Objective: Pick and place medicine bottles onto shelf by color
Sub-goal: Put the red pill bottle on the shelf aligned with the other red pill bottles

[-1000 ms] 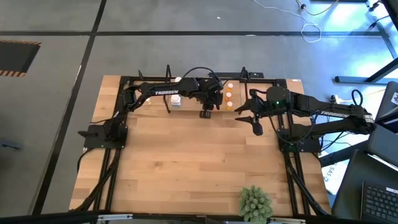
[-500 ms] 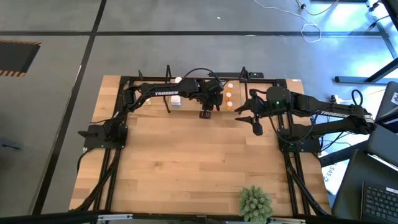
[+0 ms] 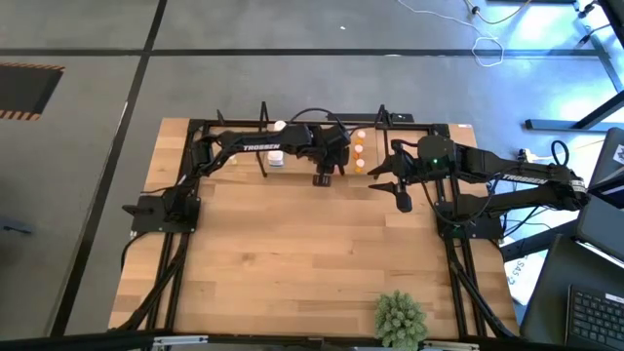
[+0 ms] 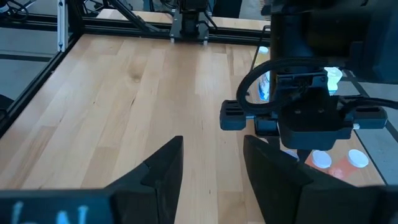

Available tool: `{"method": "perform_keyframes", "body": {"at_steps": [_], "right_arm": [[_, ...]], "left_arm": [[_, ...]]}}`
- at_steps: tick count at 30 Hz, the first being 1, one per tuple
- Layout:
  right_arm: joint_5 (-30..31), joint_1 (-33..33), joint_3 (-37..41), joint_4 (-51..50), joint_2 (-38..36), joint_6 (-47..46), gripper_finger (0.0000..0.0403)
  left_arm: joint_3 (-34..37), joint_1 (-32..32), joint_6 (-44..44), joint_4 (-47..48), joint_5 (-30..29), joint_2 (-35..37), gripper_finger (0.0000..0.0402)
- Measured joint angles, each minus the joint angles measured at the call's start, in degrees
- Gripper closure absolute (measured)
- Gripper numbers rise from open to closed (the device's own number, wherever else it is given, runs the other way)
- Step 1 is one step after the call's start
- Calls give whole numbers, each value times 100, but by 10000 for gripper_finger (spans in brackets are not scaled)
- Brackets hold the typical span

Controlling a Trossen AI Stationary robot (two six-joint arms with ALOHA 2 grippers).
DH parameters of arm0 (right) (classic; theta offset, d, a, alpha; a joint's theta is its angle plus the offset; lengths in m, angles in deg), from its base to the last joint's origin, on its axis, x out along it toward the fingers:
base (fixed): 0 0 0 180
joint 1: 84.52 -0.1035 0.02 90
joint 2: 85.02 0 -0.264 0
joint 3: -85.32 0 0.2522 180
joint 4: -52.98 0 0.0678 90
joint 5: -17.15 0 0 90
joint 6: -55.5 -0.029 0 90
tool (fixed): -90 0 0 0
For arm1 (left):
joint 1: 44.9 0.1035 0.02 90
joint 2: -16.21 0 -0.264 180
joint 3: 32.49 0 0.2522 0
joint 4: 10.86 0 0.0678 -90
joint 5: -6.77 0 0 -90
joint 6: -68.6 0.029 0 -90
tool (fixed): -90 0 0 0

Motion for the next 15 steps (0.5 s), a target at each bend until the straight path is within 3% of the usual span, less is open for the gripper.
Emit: {"method": "perform_keyframes", "body": {"at_steps": [7, 15], "right_arm": [[0, 0, 0, 0, 0, 0, 232], [0, 0, 0, -1, 0, 0, 232]], "left_arm": [[17, -69, 33, 70, -149, -18, 258], [15, -69, 36, -29, -141, -11, 251]]}}
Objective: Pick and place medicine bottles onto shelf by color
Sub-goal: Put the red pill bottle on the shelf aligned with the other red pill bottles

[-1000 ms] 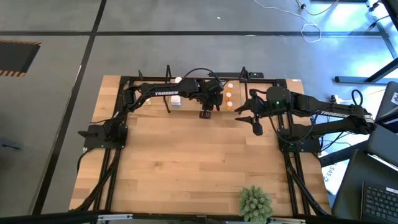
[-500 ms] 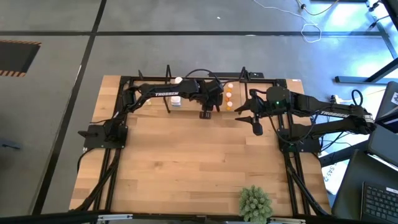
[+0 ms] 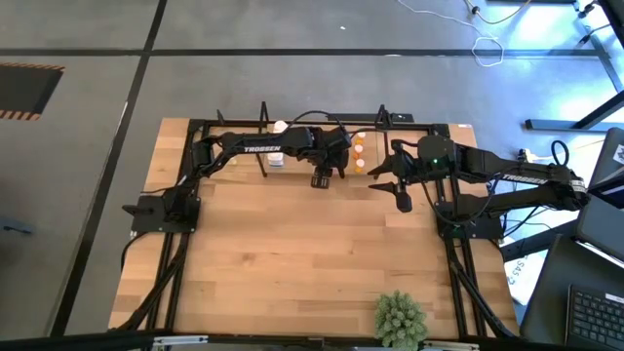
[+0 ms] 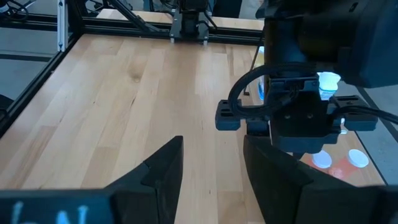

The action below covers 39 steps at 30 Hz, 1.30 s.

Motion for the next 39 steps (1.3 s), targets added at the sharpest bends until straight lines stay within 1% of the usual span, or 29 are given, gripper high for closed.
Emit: {"method": "perform_keyframes", "body": {"at_steps": [7, 10, 17, 22, 26, 31, 33, 39], "right_arm": [[0, 0, 0, -1, 0, 0, 232], [0, 0, 0, 1, 0, 0, 232], [0, 0, 0, 0, 0, 0, 232], [0, 0, 0, -1, 0, 0, 232], [0, 2, 0, -1, 0, 0, 232], [0, 1, 0, -1, 0, 0, 232], [0, 1, 0, -1, 0, 0, 232], [0, 2, 0, -1, 0, 0, 232]], "left_arm": [[0, -1, -3, 11, 1, 0, 251], [-2, -15, -84, 172, 0, 50, 250], [-15, -24, -730, 859, -60, 170, 250], [-15, -24, -1299, 1266, 251, 170, 250], [-15, -219, -1547, 1282, 102, 168, 250], [-15, -513, -1781, 1646, 164, 166, 250], [20, -590, -1795, 1649, 167, 166, 250], [472, -656, -1989, 1247, 188, 160, 250]]}}
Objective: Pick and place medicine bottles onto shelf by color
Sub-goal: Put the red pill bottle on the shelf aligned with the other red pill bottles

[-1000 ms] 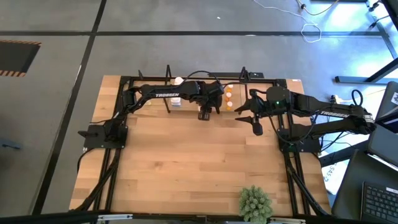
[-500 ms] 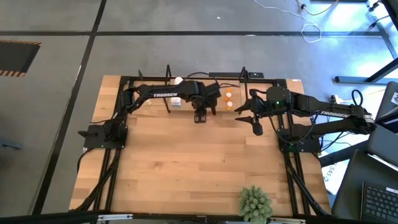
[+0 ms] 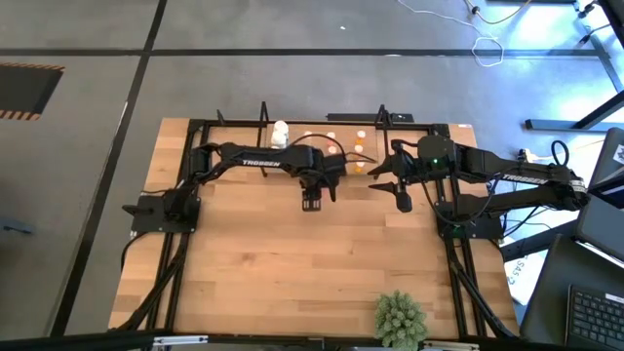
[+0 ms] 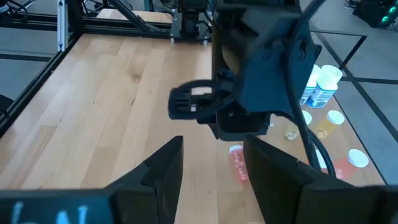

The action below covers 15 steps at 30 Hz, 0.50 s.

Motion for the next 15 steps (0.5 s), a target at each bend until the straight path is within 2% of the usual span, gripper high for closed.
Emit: {"method": "perform_keyframes", "body": {"at_steps": [5, 15], "right_arm": [[0, 1, 0, 0, 0, 0, 232], [0, -1, 0, 0, 0, 1, 232]], "left_arm": [[337, 10, 87, -604, -31, -2, 250], [339, 62, 91, -720, -96, 0, 250]]}}
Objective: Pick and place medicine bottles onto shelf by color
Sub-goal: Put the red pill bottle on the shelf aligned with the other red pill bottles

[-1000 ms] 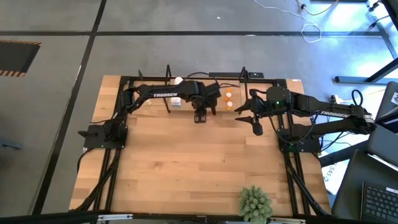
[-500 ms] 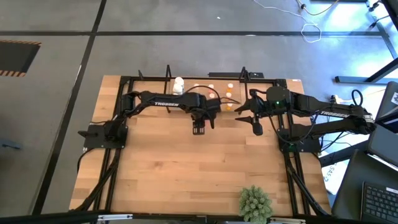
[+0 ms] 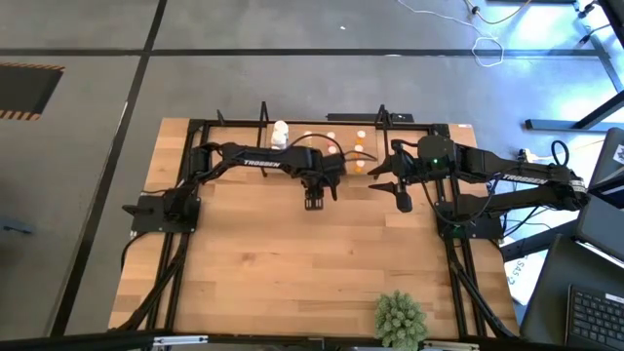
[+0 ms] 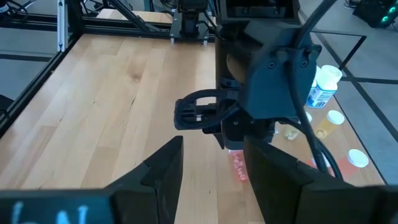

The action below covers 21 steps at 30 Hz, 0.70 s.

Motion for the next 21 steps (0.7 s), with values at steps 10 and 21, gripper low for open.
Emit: {"method": "perform_keyframes", "body": {"at_steps": [10, 21], "right_arm": [[0, 0, 0, 0, 0, -1, 232], [0, 1, 0, 0, 0, -1, 232]], "left_arm": [[370, 31, -34, -485, -129, 0, 250], [396, 61, -34, -528, -284, 0, 250]]}}
